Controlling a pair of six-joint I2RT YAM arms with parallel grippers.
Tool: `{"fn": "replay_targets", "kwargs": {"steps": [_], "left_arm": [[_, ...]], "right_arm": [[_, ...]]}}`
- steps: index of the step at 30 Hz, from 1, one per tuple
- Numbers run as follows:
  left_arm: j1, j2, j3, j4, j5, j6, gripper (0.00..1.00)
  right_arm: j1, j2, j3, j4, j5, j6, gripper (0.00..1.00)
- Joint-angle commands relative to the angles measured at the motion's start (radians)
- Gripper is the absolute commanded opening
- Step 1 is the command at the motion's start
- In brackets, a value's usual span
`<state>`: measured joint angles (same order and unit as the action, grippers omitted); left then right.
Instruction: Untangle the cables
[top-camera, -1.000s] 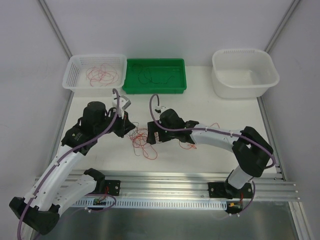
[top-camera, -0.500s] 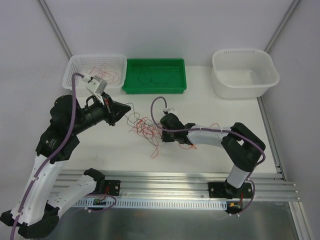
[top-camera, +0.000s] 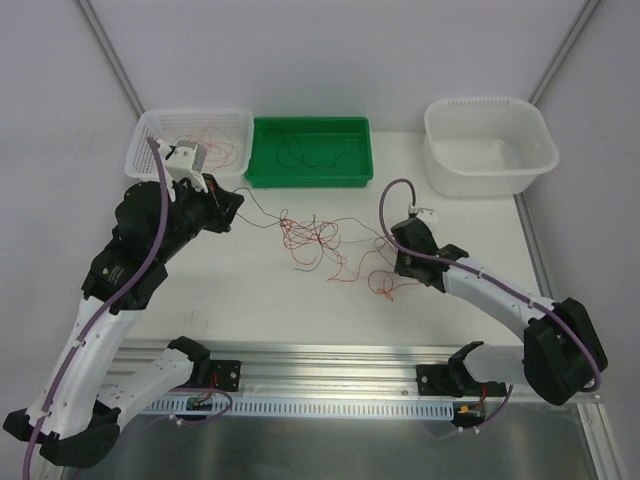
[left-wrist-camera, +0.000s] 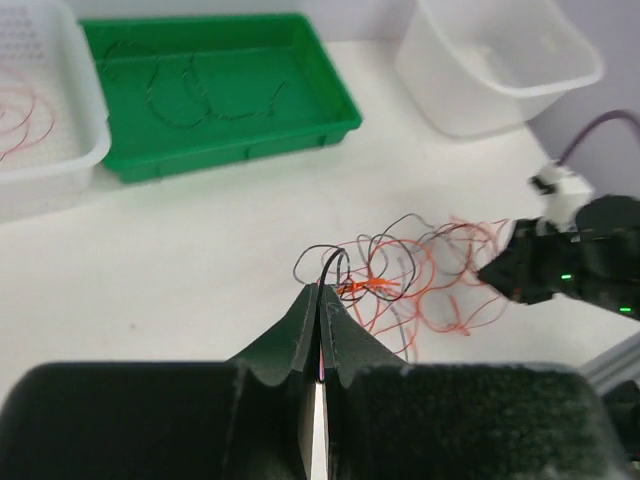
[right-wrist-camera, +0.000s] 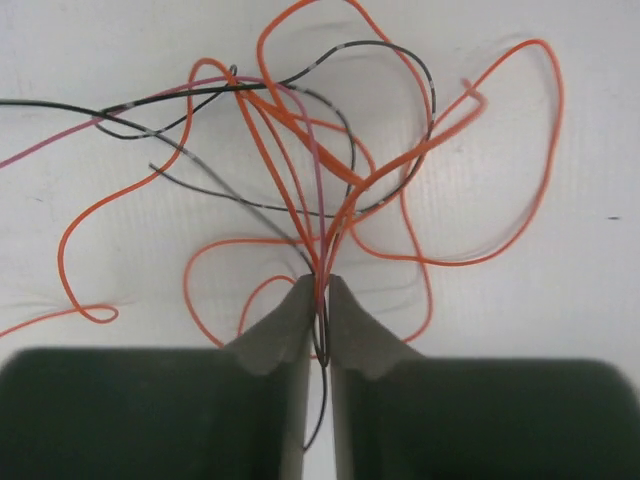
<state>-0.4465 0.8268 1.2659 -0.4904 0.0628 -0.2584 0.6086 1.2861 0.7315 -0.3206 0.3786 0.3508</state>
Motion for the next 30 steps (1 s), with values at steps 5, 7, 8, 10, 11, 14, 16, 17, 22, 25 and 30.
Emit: {"fn": "replay_targets", "kwargs": {"steps": [5,7,8,10,11,14,16,17,22,25,30], "left_arm": [[-0.009,0.057,-0.065,-0.014,0.049,-0.033,0.00],[-0.021,0.093,-0.068,-0.008,0.123,-0.065,0.00],[-0.035,0.104,-0.072,-0.005,0.159,-0.088,0.00],[-0.087,0.123,-0.077,0.010,0.167,-0.099,0.00],[-0.104,0.124,-0.086,0.016,0.160,-0.110,0.00],[-0.159,0.129,-0.095,0.036,0.141,-0.137,0.00],[-0.178,0.124,-0.099,0.050,0.135,-0.156,0.00],[-0.193,0.123,-0.099,0.052,0.131,-0.169,0.00],[-0.233,0.107,-0.094,0.070,0.117,-0.199,0.00],[-0.251,0.098,-0.091,0.078,0.118,-0.215,0.00],[-0.273,0.075,-0.079,0.079,0.126,-0.228,0.00]], "right_arm": [[0.068,-0.146,0.123,-0.087,-0.098,-0.197,0.63],[0.144,-0.160,0.158,-0.074,-0.121,-0.211,0.72],[0.167,-0.169,0.186,-0.064,-0.130,-0.217,0.75],[0.223,-0.175,0.200,-0.016,-0.173,-0.223,0.77],[0.236,-0.179,0.201,0.011,-0.193,-0.220,0.79],[0.287,-0.169,0.181,0.156,-0.279,-0.204,0.82],[0.324,-0.157,0.166,0.276,-0.325,-0.193,0.83],[0.338,-0.147,0.163,0.308,-0.329,-0.191,0.84],[0.399,-0.016,0.146,0.501,-0.340,-0.168,0.86],[0.413,0.056,0.143,0.578,-0.357,-0.153,0.85],[0.421,0.142,0.135,0.618,-0.325,-0.164,0.81]]}}
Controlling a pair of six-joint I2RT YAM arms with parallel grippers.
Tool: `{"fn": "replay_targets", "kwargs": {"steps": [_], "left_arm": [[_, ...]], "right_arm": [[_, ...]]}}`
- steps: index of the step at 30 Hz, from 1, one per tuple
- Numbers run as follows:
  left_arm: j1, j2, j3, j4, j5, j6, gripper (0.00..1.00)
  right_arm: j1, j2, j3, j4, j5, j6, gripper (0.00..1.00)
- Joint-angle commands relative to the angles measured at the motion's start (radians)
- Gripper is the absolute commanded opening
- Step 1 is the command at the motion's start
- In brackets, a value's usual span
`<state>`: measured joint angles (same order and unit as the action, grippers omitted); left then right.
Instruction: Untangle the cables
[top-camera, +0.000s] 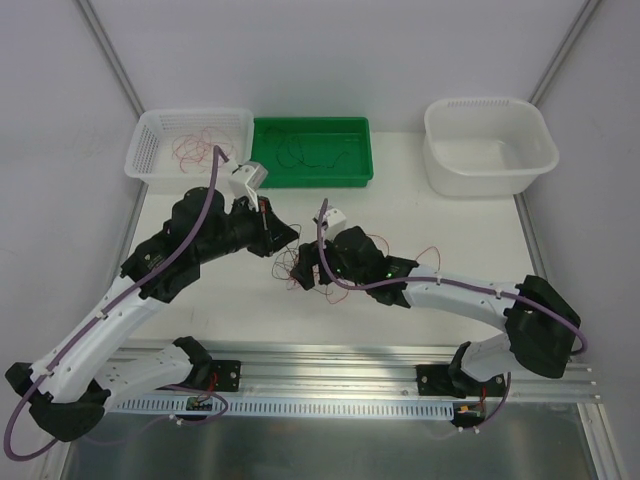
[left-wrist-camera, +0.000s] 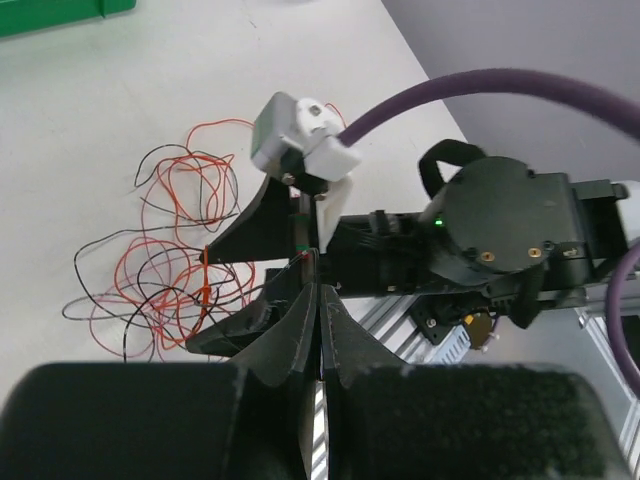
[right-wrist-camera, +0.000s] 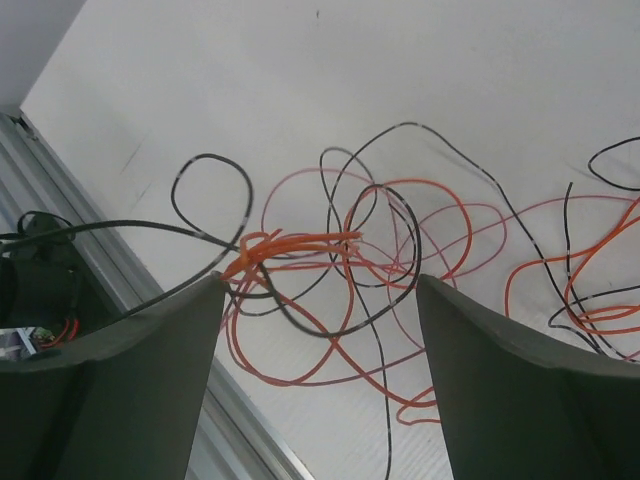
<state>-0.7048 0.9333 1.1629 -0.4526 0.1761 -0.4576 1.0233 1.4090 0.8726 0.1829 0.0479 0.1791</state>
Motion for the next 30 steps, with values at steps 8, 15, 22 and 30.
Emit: {"fn": "replay_targets", "kwargs": {"steps": [8,15,22,30], "left_arm": [[-0.018,-0.122,0.009,0.035,-0.169,0.063,0.00],[-0.015,-0.145,0.009,-0.054,-0.507,0.183,0.00],[0.016,-0.100,0.027,-0.109,-0.685,0.267,0.00],[0.247,-0.111,0.092,-0.188,-0.691,0.310,0.00]], "right_arm": [[-0.011,-0.028,-0.107,0.064,0.093,-0.029,0.21],[-0.172,-0.261,-0.303,-0.080,0.167,-0.033,0.01],[-0.390,-0.507,-0.314,-0.402,0.291,-0.061,0.01],[-0.661,-0.544,-0.239,-0.648,0.212,-0.007,0.01]]}}
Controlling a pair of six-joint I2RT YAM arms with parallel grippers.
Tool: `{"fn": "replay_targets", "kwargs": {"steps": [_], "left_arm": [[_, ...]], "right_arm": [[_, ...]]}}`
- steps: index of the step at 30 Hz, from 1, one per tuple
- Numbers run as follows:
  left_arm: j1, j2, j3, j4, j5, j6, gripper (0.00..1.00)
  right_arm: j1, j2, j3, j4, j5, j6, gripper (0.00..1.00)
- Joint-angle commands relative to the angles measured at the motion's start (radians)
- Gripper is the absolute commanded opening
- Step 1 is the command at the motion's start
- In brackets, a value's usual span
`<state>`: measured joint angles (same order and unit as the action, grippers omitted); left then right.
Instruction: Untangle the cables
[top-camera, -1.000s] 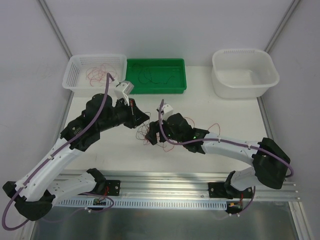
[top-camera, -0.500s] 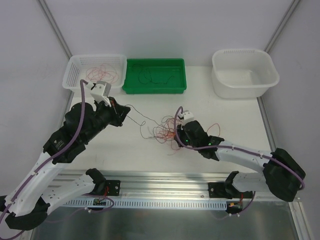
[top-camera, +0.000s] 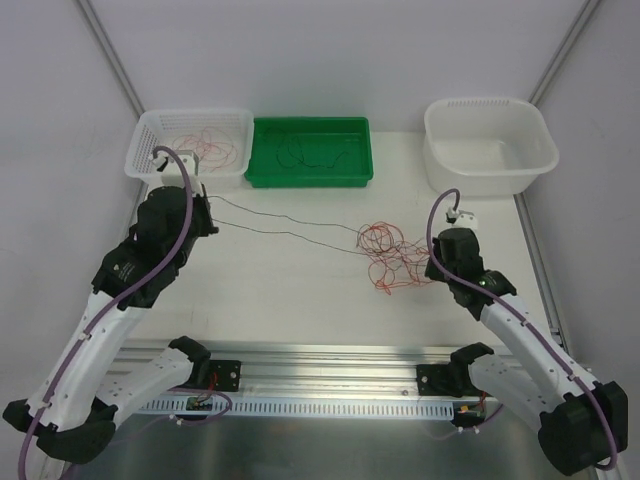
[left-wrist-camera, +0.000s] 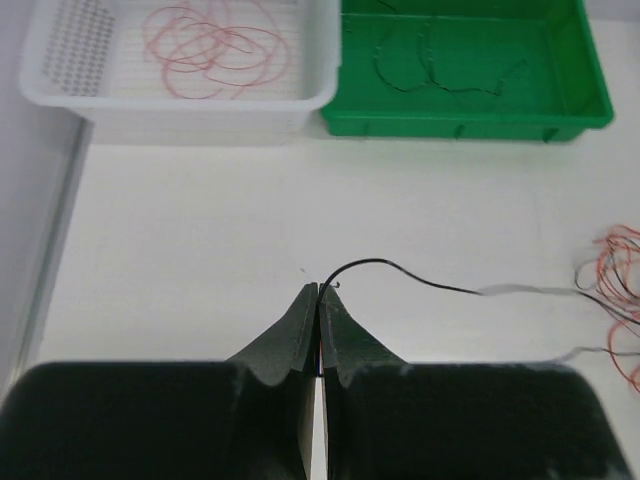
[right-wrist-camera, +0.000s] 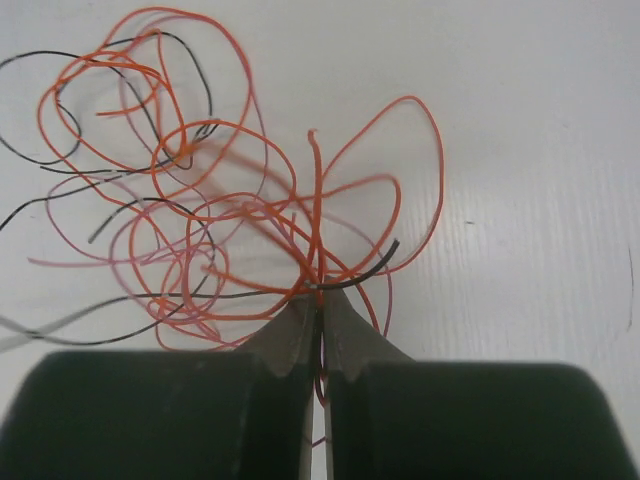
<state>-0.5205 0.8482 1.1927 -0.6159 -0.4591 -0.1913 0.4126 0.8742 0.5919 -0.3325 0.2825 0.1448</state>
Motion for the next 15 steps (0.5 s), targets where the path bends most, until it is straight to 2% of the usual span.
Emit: {"fn": "replay_targets", "kwargs": {"steps": [1,9,12,15], "left_arm": [[0.097,-0.028,0.074,-0.036,-0.067,0.055,0.00],[0.132,0.015,0.194,-0.087,-0.197,0.125,0.00],[0.132,0.040,0.258,-0.085,-0.136,0.144,0.00],[0.134,0.075,0.306,-0.090,-0.216,0.209,0.00]], "right_arm": [[-0.070,-0.011,0.043,-0.135,-0.041,0.035,0.01],[-0.107,0.023,0.092,-0.180,-0.074,0.042,0.01],[-0.109,0.020,0.097,-0.188,-0.085,0.039,0.03],[-0.115,0.035,0.095,-0.201,-0.069,0.038,0.05]]}}
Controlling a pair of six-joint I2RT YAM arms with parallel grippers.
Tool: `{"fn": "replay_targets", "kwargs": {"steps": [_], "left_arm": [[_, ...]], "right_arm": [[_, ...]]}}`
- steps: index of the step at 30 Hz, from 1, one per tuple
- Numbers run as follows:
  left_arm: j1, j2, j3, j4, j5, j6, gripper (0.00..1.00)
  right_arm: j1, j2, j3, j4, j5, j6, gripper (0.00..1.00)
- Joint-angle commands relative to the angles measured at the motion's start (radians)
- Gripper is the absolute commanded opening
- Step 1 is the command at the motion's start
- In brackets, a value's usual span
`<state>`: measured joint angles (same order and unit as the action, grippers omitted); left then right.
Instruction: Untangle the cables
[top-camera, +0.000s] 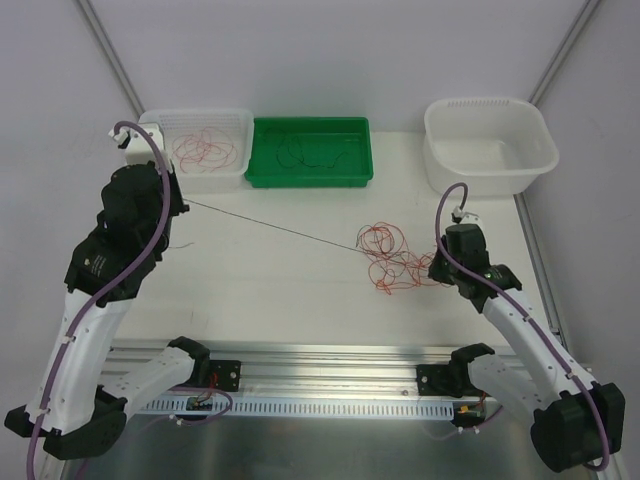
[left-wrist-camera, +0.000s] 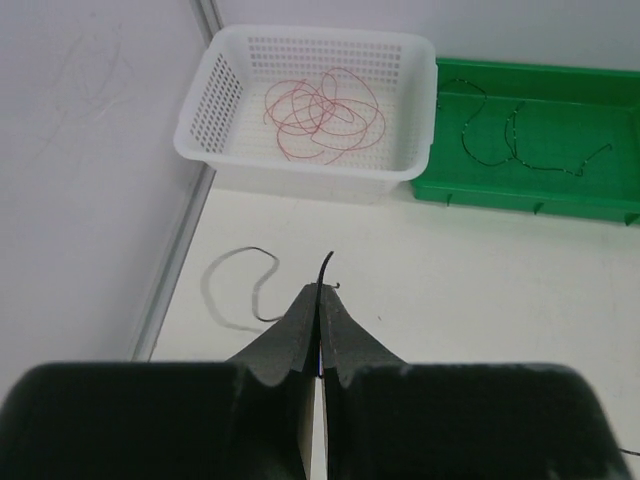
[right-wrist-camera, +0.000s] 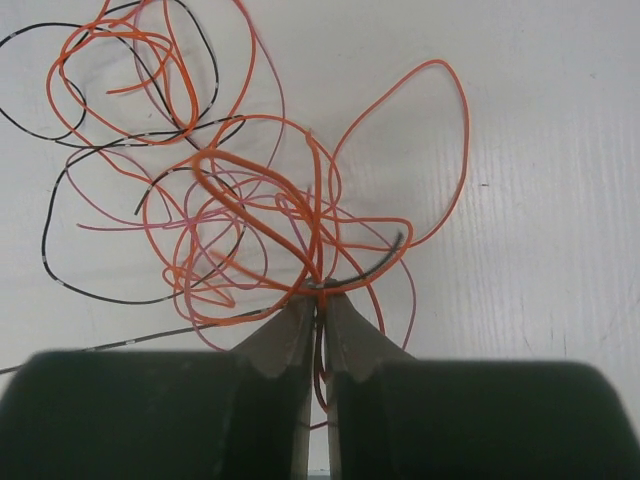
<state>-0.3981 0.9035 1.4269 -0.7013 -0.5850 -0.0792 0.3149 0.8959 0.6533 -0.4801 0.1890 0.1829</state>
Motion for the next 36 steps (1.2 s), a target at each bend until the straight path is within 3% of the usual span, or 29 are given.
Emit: {"fn": "replay_targets", "kwargs": {"steps": [1,5,7,9,15,20,25,36], "left_arm": [[0.013,0.026,0.088,-0.004,-0.151,0.108,0.00],[0.013,0.052,0.191,-0.001,-0.144,0.140,0.00],[0.015,0.066,0.230,-0.003,-0.072,0.134,0.00],[0.015,0.080,0.231,-0.001,0.071,0.115,0.00],[0.013,0.084,0.243,0.002,0.342,0.039,0.00],[0.013,0.080,0.294,0.000,0.468,0.009,0.00],[0.013,0.057,0.296,0.000,0.524,-0.007,0.00],[0.013,0.017,0.247,-0.001,0.537,-0.001,0.00]], "right_arm": [[-0.022,0.024,0.035,-0.064,0.023,0.000,0.09],[-0.023,0.025,0.017,-0.068,0.011,0.004,0.22],[-0.023,0.015,0.013,-0.042,-0.023,0.001,0.50],[-0.022,-0.009,0.014,-0.020,-0.104,-0.016,0.65],[0.042,-0.078,0.075,-0.003,-0.180,-0.095,0.72],[0.185,-0.068,0.106,0.113,-0.368,-0.169,0.72],[0.363,0.130,0.196,0.185,-0.430,-0.299,0.74],[0.495,0.534,0.305,0.259,-0.614,-0.384,0.68]]}}
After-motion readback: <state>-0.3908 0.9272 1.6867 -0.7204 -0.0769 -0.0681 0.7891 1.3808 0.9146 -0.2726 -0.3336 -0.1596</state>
